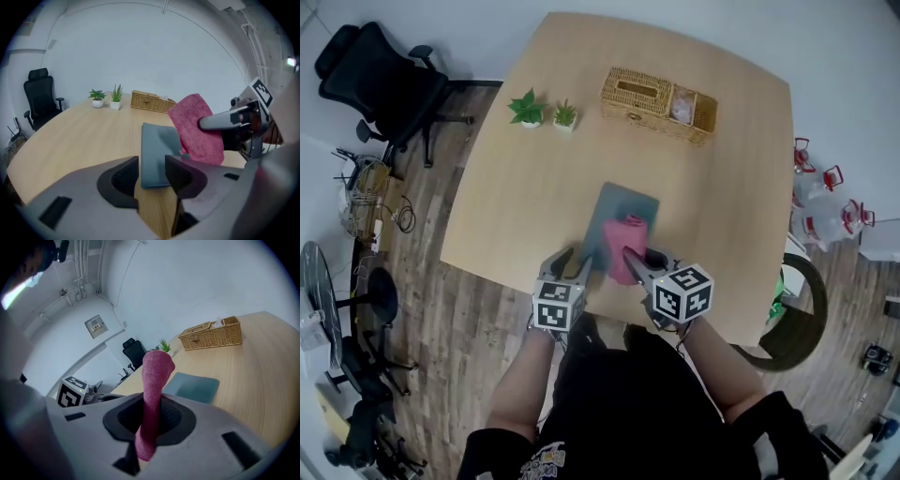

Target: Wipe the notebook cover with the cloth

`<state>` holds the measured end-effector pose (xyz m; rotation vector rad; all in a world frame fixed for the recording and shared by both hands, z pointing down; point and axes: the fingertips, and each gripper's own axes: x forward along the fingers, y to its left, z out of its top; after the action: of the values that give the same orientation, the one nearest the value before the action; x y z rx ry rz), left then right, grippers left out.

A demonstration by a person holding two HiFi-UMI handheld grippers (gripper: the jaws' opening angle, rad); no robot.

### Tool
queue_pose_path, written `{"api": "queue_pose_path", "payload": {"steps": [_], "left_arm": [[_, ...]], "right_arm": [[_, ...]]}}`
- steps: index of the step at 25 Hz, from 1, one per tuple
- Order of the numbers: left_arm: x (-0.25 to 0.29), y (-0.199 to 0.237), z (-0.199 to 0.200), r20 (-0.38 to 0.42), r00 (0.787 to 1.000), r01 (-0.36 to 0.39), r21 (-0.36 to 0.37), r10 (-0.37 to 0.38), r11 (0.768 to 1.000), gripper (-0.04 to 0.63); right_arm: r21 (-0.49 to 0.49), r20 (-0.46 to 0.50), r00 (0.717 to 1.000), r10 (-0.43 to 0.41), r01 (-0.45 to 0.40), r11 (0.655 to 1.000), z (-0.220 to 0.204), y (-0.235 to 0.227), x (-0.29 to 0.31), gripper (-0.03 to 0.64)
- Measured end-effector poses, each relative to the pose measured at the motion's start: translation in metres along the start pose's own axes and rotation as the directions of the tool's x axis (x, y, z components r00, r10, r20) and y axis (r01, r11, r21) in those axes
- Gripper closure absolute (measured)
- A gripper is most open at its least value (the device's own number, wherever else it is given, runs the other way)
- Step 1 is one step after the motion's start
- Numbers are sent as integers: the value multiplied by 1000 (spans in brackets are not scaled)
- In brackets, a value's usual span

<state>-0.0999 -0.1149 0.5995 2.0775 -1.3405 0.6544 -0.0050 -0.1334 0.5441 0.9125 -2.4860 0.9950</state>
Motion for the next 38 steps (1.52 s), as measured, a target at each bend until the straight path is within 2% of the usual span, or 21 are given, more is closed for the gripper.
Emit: {"api": "queue_pose_path", "payload": {"steps": [9, 14, 16, 20, 22, 27, 34, 38], "left_arm": [[26, 8, -20, -126, 991, 42, 2, -41, 999, 468], [32, 5, -25, -181, 980, 78, -13, -79, 997, 466], [33, 4, -25, -182, 979, 88, -23, -90, 996, 468], [34, 5, -27, -166, 978, 112, -104, -128, 988, 466], [34, 6, -27, -155, 977, 127, -120, -145, 985, 468], [34, 7, -27, -145, 977, 139, -120, -156, 983, 468], [35, 7, -27, -149, 974, 151, -121, -168, 981, 468], [35, 6, -27, -148, 975, 151, -120, -168, 981, 469]], "right_arm": [[52, -68, 996, -51, 55, 997, -30, -5, 8, 558], [73, -110, 992, -56, 64, 995, -46, -7, 14, 558], [74, -129, 990, -57, 67, 995, -52, -8, 17, 558], [63, -180, 982, -57, 70, 996, -64, -9, 22, 558], [50, -213, 975, -60, 72, 996, -72, -10, 26, 558], [8, -282, 956, -86, 92, 996, -88, -15, 32, 558], [-90, -341, 931, -131, 106, 990, -89, -25, 35, 557], [-91, -354, 926, -128, 102, 991, -87, -33, 33, 557]]}}
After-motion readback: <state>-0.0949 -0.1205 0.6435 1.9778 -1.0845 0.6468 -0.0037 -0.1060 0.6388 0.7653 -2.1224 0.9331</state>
